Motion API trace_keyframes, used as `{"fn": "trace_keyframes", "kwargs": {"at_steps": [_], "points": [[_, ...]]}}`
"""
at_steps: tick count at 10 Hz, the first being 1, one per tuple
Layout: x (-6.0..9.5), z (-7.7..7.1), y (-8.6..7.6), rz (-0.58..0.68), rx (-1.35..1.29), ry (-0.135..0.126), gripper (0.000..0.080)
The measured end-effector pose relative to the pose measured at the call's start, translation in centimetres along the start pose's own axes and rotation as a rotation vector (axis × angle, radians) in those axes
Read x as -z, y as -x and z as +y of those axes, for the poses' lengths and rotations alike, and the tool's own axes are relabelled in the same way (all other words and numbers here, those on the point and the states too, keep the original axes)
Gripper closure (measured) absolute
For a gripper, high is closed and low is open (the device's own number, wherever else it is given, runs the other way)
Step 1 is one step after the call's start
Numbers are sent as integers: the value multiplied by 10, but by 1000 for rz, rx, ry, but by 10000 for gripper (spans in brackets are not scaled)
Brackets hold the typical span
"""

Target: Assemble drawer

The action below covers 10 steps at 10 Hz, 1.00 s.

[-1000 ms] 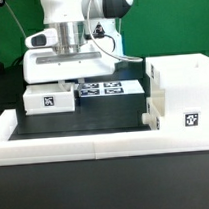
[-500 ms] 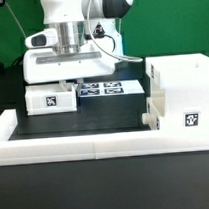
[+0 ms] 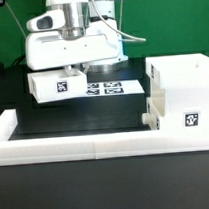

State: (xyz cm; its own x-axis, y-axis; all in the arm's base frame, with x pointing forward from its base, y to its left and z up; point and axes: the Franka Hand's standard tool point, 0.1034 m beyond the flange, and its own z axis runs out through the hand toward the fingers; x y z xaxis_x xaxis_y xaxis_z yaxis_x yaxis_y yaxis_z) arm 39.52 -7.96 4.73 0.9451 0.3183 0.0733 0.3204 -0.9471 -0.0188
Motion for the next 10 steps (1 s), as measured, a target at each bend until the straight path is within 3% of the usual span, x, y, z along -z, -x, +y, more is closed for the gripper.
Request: {"fn": "trace_keyframes", "kwargs": {"at_steps": [1, 2, 3, 7, 8, 10], "points": [[9, 3, -10, -22, 37, -30, 757], [18, 7, -32, -30, 90, -44, 757], [20, 7, -45, -32, 136, -42, 757], [17, 7, -40, -35, 269, -47, 757], [15, 9, -42, -33, 412, -48, 757], [11, 17, -65, -16, 577, -47, 757]]}}
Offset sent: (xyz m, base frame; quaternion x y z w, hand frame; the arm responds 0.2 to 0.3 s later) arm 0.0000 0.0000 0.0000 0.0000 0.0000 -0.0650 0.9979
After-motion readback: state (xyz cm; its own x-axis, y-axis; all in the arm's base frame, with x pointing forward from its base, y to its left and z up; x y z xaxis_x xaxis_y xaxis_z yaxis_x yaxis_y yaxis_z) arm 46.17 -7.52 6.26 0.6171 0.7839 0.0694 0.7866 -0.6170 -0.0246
